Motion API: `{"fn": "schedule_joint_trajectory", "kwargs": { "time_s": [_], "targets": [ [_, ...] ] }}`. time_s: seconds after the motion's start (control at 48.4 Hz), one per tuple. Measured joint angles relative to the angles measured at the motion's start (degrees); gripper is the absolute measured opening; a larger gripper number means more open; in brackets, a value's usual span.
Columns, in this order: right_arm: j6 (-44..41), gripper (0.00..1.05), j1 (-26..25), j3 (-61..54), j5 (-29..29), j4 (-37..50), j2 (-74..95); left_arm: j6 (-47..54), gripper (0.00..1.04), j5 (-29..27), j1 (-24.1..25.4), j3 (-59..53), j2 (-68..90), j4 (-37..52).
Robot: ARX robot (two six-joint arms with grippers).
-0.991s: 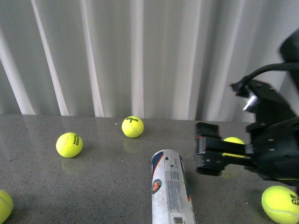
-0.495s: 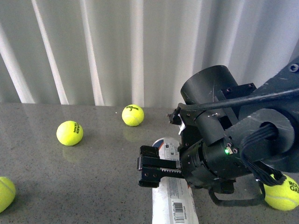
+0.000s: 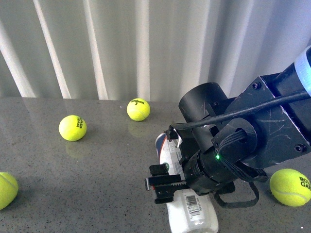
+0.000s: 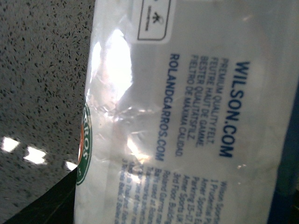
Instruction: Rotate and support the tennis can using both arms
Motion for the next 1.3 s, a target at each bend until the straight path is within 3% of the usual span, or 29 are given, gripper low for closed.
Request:
{"fn": "schedule_joint_trajectory", "kwargs": {
  "time_s": [0.186,0.454,0.578,0.867,1.3],
  "targets": [
    [-19.7,0.6,-0.7,-0.5,-1.0,1.0,-2.3,0.0,0.98,0.0,0.0,0.0,0.0,0.0],
    [-72.5,0.34,-2.6,1.3,-7.8,-5.2,-5.9,0.0,0.98,0.0,0.0,0.0,0.0,0.0],
    [-88.7,0.3,-3.0,2.1,-7.9,-7.1,-4.0,0.0,0.98,0.0,0.0,0.0,0.0,0.0],
    [-92.5,0.29,-3.6,3.2,-8.9,-6.0,0.3,0.0,0.98,0.0,0.0,0.0,0.0,0.0],
    [-85.5,0.91,-3.8,0.3,-14.7,-5.1,-0.2,0.0,0.98,0.0,0.0,0.0,0.0,0.0]
  ]
}}
